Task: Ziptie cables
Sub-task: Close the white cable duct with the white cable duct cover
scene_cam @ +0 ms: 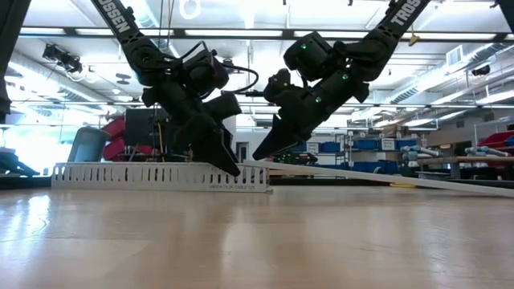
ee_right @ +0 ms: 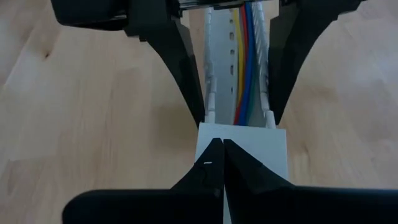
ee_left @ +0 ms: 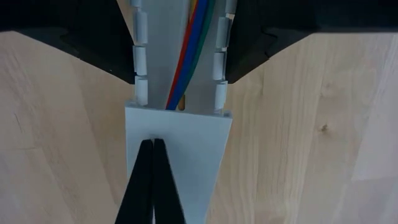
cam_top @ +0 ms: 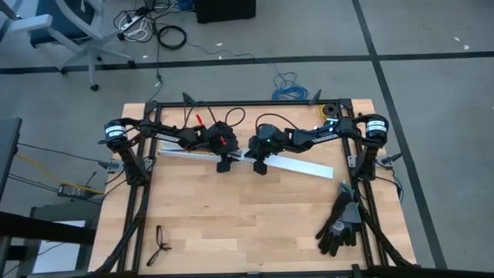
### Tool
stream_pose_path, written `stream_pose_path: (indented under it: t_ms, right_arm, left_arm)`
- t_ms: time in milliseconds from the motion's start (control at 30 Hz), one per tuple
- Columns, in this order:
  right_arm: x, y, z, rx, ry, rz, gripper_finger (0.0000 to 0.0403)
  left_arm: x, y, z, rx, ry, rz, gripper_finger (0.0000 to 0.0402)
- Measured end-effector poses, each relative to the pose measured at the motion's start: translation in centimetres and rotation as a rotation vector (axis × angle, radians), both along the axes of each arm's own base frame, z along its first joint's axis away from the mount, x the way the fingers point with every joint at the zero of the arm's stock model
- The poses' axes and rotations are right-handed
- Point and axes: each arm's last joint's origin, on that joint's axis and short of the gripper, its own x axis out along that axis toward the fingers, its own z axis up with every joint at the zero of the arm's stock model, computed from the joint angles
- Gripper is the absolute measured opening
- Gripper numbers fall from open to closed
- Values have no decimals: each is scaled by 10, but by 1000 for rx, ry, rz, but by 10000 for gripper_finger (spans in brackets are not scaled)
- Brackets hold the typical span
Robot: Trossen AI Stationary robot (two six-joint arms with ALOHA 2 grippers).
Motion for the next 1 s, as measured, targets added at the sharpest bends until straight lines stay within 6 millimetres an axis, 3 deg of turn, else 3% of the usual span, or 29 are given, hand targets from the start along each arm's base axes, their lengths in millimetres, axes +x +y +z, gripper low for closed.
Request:
stream_pose_path:
  t_ms: [1000]
  right_arm:
    - [0,3,9,13,-32,2,0]
  left_arm:
    - [0,0,0,4,-1,0,246]
